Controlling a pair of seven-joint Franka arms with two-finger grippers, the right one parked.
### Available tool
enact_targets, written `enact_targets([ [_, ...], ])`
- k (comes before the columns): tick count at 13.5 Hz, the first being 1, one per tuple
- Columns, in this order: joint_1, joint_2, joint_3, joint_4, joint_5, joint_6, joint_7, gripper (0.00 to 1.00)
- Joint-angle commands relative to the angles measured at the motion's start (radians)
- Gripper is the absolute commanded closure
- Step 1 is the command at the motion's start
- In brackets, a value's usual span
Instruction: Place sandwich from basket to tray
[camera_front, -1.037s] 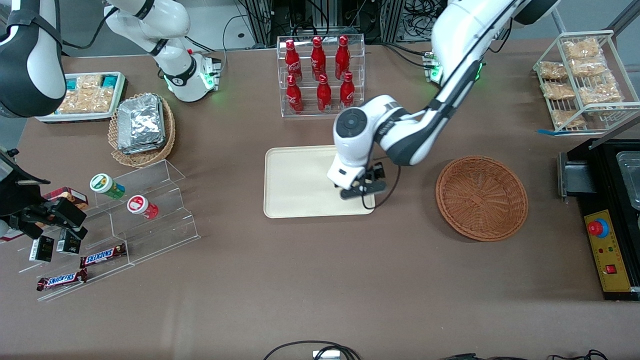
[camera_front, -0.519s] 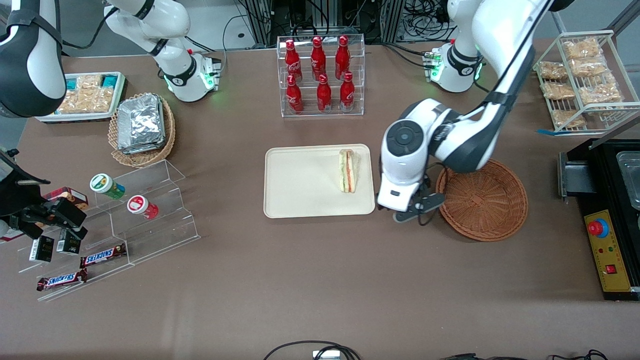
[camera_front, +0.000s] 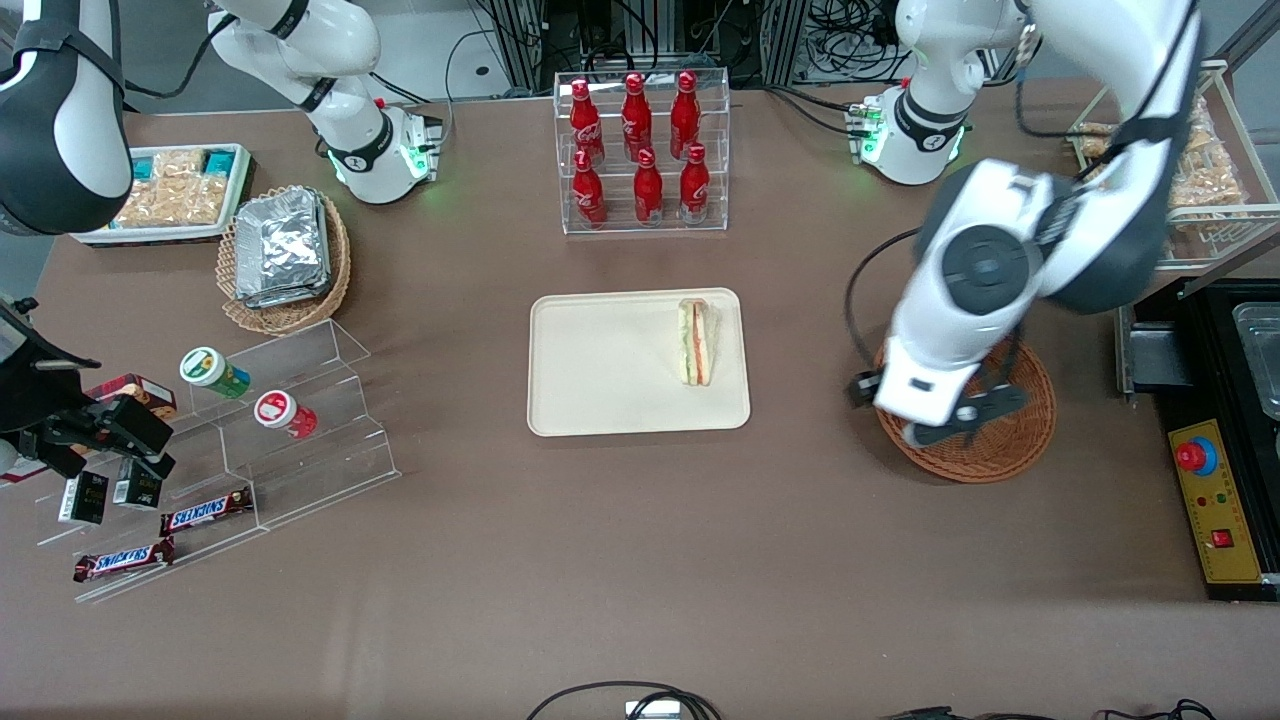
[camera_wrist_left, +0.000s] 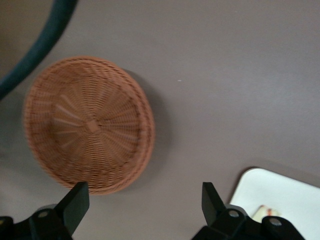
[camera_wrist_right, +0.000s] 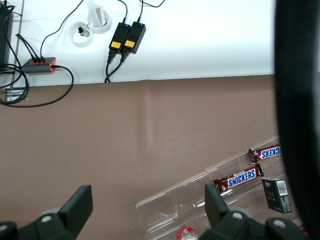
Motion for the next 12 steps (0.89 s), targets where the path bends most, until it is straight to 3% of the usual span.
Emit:
enact_targets([
  [1,-0.002,-0.109,0.106,-0.02,-0.1,-0.061,0.166,0.01],
  [8,0.002,-0.261,0.28,-0.01,-0.183,-0.23,0.618,0.01],
  [12,-0.001,-0.276,0.299,0.072,-0.193,-0.314,0.749,0.01],
])
